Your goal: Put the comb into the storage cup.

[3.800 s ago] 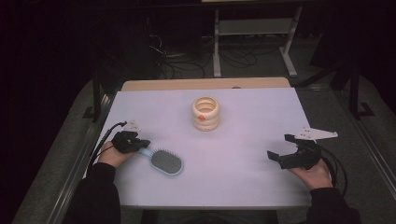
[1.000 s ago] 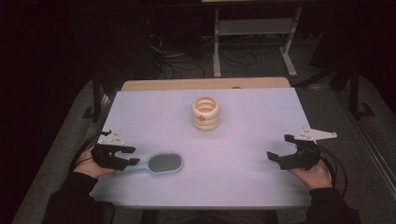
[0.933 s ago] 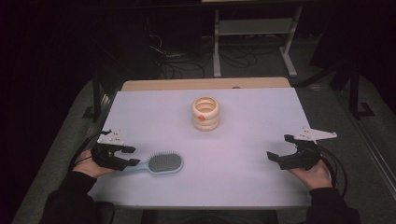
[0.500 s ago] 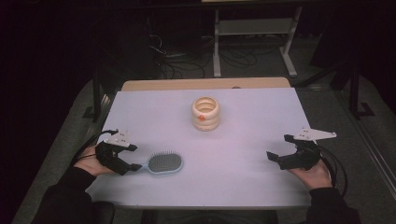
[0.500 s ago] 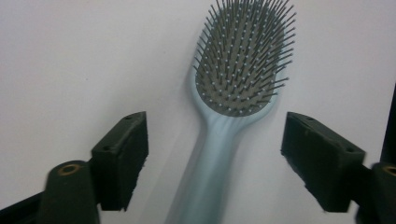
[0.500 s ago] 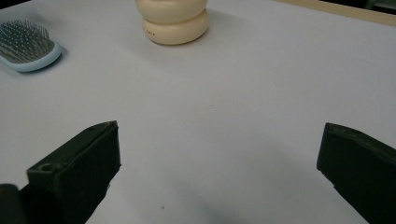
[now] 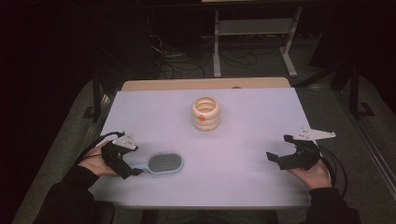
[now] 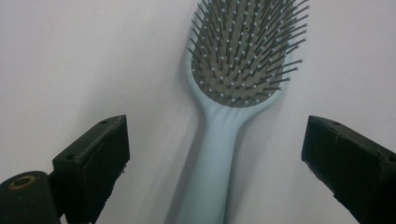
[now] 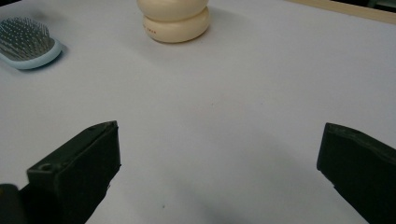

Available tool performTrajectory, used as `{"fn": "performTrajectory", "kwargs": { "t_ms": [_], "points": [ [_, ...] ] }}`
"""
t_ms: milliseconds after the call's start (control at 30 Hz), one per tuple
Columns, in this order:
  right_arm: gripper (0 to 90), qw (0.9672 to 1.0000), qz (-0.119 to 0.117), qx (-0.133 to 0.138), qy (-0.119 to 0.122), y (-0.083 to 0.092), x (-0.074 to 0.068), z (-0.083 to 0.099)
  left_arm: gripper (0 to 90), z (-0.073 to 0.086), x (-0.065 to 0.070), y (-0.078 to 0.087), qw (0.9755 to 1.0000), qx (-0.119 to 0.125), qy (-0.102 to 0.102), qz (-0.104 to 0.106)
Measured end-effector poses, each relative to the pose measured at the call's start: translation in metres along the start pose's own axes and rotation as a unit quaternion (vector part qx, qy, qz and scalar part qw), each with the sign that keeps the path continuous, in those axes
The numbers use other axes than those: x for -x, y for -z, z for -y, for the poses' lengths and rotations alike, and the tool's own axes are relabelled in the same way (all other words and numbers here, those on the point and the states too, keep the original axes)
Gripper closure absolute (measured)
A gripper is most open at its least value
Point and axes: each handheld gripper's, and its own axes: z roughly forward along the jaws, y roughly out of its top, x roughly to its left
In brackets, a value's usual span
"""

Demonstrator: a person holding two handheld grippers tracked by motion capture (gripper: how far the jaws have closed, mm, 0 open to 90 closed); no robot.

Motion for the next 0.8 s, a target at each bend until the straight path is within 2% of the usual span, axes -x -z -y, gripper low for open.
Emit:
{"fn": "performTrajectory", "kwargs": {
  "t_ms": [67,267,400,467,700,800],
  "points": [
    [0.0,1.0,0.0,0.0,0.0,0.0,0.0,0.0,7.9,0.0,0.0,-0.004,0.9999,-0.014,-0.004,0.001],
    [0.0,1.0,-0.001,0.0,0.0,0.0,0.0,0.0,8.3,-0.001,0.001,-0.01,0.9997,-0.022,-0.01,0.002],
    [0.0,1.0,-0.001,0.0,0.0,0.0,0.0,0.0,9.2,-0.001,0.002,-0.016,0.9992,-0.036,-0.015,0.005],
    [0.0,1.0,-0.001,0.0,0.0,0.0,0.0,0.0,13.4,0.0,0.002,-0.018,0.999,-0.039,-0.019,0.007],
    [0.0,1.0,0.0,-0.001,0.001,0.0,0.0,0.0,15.3,0.001,0.003,-0.023,0.9985,-0.049,-0.022,0.011],
    [0.0,1.0,0.0,0.0,0.0,0.0,0.0,0.0,23.3,0.001,0.003,-0.024,0.9983,-0.051,-0.022,0.018]
  ]
}}
